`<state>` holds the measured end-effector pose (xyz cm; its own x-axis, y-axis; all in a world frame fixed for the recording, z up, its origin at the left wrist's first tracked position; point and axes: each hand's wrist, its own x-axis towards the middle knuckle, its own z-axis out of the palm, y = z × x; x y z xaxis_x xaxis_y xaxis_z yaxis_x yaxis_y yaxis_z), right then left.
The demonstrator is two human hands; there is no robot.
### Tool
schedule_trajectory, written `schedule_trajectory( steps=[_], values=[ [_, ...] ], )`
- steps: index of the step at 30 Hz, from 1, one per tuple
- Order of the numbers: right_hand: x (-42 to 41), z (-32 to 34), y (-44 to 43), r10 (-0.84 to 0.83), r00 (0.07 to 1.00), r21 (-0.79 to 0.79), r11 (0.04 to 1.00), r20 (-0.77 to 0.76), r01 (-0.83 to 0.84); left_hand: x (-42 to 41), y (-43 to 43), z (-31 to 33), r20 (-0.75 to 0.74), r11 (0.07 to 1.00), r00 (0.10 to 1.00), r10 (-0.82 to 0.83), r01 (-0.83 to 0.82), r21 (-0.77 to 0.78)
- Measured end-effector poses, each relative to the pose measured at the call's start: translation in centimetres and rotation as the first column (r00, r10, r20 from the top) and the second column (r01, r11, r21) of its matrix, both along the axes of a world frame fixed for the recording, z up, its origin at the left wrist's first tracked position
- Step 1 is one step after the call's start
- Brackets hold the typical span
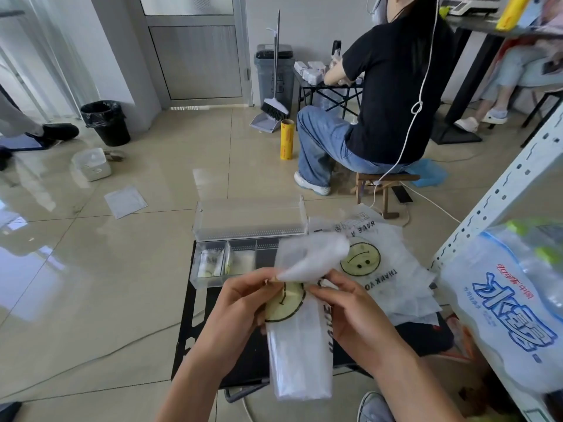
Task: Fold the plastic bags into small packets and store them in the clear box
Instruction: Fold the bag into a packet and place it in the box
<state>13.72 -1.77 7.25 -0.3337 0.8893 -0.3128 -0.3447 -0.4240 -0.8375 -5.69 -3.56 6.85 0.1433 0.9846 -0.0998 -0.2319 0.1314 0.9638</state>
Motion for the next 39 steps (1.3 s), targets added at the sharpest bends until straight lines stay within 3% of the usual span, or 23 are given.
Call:
schedule_trajectory(
  steps=[9,13,18,22,28,36,39],
  values=[
    [0.3,-0.6,0.0,0.068,0.997,-0.027,0.997,-0.025,-0.069,-0.2,-0.3,0.4,-0.078,0.99,0.997,-0.016,0.027,0.135],
    [0.8,-0.6,0.2,0.001,0.997,0.08,0.997,0.077,-0.007,0.2,-0.3,0.4,0.03,0.99,0.995,-0.099,0.102,-0.095],
    [1.0,-0.9,0.1,-0.046,0.966,0.253,0.967,0.253,-0.02,0.1,-0.7,0.3,-0.021,0.956,0.966,-0.257,0.251,-0.154],
    [1.0,-1.3,0.1,-0.05,0.943,0.323,0.944,0.329,-0.062,-0.3,-0.7,-0.4,-0.091,0.97,0.979,-0.185,0.167,-0.178],
    [0.6,-0.8,0.1,-0.096,0.858,0.499,0.843,0.504,-0.198,-0.7,-0.2,-0.2,-0.025,0.977,0.994,-0.103,0.097,-0.188],
    [-0.7,-1.5,-0.2,-0.268,0.793,0.582,0.802,0.547,-0.131,0.3,-0.5,0.5,0.043,0.973,0.995,-0.094,0.101,-0.209],
    [-0.8,-1.3,-0.2,-0.278,0.796,0.582,0.806,0.538,-0.112,0.1,-0.2,0.6,0.159,0.968,0.983,-0.094,0.128,-0.217]
  ],
)
